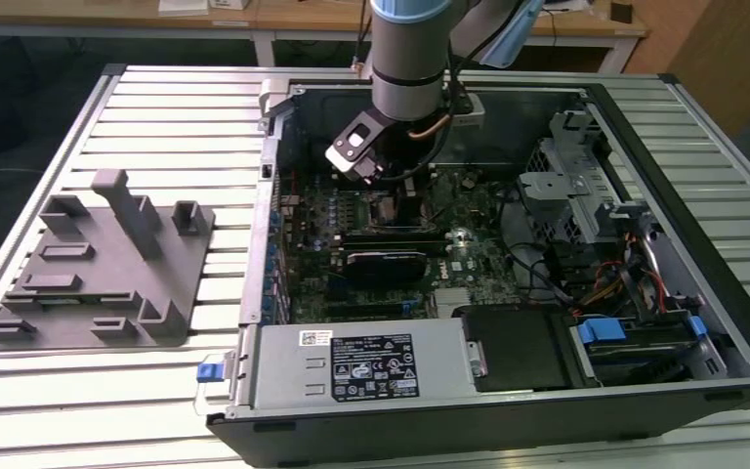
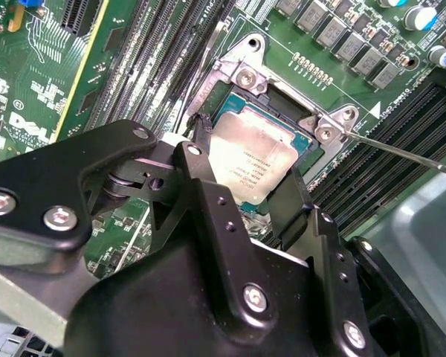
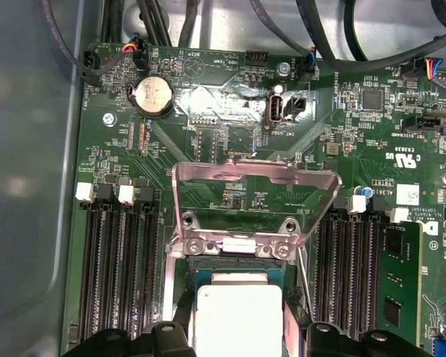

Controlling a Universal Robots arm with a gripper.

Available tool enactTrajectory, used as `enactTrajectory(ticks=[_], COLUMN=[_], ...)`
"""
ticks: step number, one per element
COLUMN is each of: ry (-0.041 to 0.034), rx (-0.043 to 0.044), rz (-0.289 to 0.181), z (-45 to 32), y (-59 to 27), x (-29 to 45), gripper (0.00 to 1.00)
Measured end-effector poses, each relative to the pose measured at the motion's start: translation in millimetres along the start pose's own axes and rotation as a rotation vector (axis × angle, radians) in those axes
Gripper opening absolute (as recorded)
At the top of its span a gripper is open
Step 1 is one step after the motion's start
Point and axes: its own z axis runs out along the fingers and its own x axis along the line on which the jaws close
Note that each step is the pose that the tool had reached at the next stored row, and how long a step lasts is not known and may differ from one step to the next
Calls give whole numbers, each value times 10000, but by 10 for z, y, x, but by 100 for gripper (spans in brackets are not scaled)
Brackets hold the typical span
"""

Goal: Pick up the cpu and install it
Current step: 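Place the cpu into insertion slot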

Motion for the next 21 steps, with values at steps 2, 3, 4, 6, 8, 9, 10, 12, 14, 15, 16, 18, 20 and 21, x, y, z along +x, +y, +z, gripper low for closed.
enactTrajectory(ticks=[2, 3, 4, 6, 8, 9, 10, 12, 14, 15, 16, 18, 20, 21], ry=[3, 2, 0, 2, 3, 3, 0, -2, -2, -3, -3, -4, -5, -7], rx=[-2, -1, 0, -1, -1, 0, 1, 3, 3, 2, 3, 5, 7, 6], rz=[6, 15, 49, 66, 68, 72, 89, 151, 197, 197, 199, 231, 268, 286], z=[2, 3, 6, 8, 9, 9, 9, 10, 10, 10, 10, 10, 11, 11], y=[0, 0, 0, 1, 4, 10, 25, 35, 36, 37, 37, 41, 49, 54], x=[0, 0, 0, 1, 0, 0, -1, -1, -1, -1, -1, -1, -1, -1], gripper=[55, 55, 55, 55, 55, 55, 55, 55, 55, 55, 55, 55, 55, 55])
